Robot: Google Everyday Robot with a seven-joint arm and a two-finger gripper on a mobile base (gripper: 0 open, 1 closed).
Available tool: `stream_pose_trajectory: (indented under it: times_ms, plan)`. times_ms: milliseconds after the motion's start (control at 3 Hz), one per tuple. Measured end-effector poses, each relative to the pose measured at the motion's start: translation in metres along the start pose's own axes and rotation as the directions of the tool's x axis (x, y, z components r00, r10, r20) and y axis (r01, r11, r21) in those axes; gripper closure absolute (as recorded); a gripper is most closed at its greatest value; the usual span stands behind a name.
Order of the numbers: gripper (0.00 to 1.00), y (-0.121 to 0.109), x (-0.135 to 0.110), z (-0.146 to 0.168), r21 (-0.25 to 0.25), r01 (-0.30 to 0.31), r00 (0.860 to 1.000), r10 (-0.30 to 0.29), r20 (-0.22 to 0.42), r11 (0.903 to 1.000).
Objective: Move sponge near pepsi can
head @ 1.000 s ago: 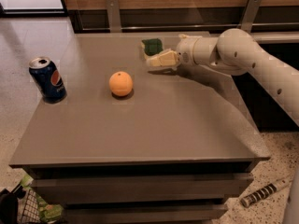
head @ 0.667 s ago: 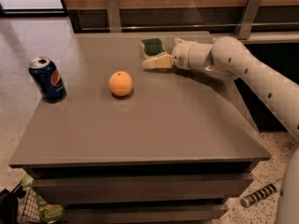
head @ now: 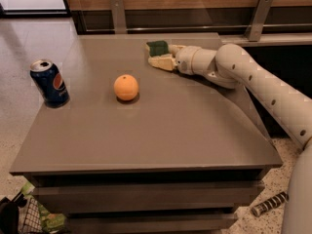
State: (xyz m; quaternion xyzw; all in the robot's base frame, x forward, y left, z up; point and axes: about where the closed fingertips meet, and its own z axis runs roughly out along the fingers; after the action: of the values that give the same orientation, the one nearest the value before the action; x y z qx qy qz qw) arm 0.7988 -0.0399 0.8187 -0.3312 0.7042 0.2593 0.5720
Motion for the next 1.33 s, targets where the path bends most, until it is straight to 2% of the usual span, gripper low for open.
stream_pose_trajectory:
  times_ms: [667,1000,1333]
  plan:
    - [0.83,0.0043,0.0002,0.0048,-0.009,-0.001,1.0,0.001,0.0,1.0]
    - [1.0,0.0052,-0.0001,0.0058,-0.011,-0.001,1.0,0.001,0.0,0.9999]
    - [1.0,0.0053,-0.0009,0.0057,-0.011,-0.001,1.0,0.001,0.0,0.9999]
